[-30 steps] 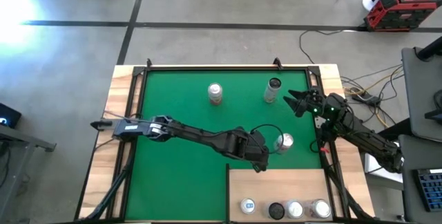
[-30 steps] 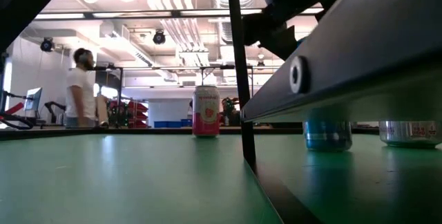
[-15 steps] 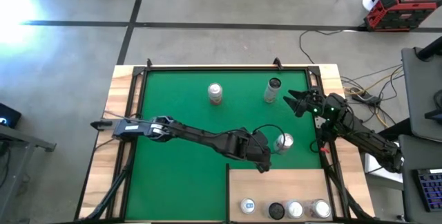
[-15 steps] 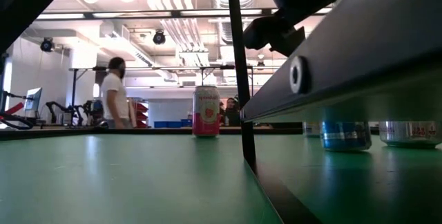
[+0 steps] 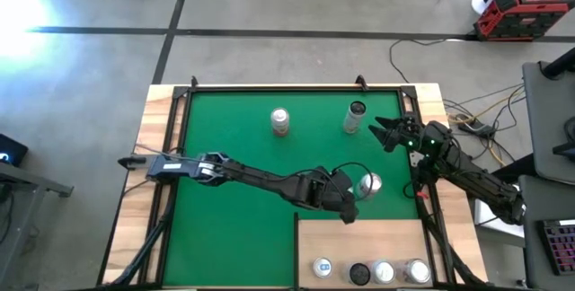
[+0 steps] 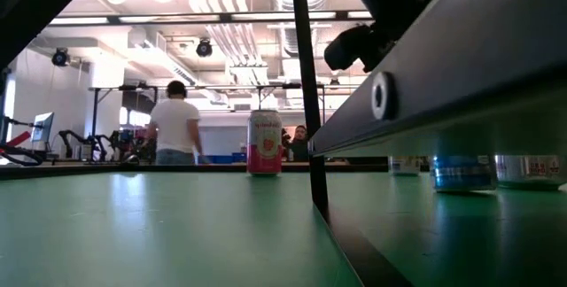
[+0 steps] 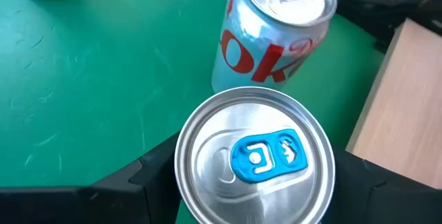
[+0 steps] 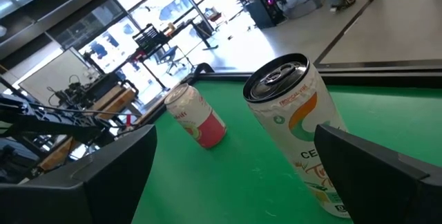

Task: Place canned beverage on shelf
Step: Move the blue soda can near the shelf

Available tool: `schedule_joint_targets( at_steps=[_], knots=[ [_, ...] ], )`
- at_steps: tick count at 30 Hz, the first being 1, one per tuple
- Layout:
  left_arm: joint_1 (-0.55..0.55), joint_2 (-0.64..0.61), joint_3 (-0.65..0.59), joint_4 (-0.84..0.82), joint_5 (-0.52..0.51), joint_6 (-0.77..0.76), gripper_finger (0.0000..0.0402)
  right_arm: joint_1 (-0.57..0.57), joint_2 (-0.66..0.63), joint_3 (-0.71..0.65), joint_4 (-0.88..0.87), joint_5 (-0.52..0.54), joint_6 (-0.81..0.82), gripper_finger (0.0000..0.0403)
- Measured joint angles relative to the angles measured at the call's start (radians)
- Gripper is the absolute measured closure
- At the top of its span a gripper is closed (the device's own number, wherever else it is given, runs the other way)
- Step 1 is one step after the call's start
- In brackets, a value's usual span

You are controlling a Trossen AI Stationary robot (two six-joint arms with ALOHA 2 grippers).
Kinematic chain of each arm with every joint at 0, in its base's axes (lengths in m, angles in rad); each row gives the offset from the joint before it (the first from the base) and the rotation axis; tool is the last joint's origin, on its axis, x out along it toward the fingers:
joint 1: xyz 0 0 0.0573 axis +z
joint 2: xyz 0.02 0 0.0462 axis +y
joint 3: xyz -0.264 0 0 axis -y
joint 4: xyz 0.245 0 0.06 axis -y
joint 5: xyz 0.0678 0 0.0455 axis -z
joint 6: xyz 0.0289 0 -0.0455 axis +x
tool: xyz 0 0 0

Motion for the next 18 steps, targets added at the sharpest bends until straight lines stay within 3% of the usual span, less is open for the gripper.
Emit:
schedule_joint_targets(
  at_steps=[6,18],
  knots=[
    [-0.014,0.005,-0.002,0.013,-0.054,-0.04,0.0154,0.0,0.0,0.0,0.0,0.0,0.0,0.0019],
    [-0.031,0.012,-0.003,0.013,-0.1,-0.085,0.0077,0.0,0.0,0.0,0.0,0.0,0.0,0.0019]
  ],
)
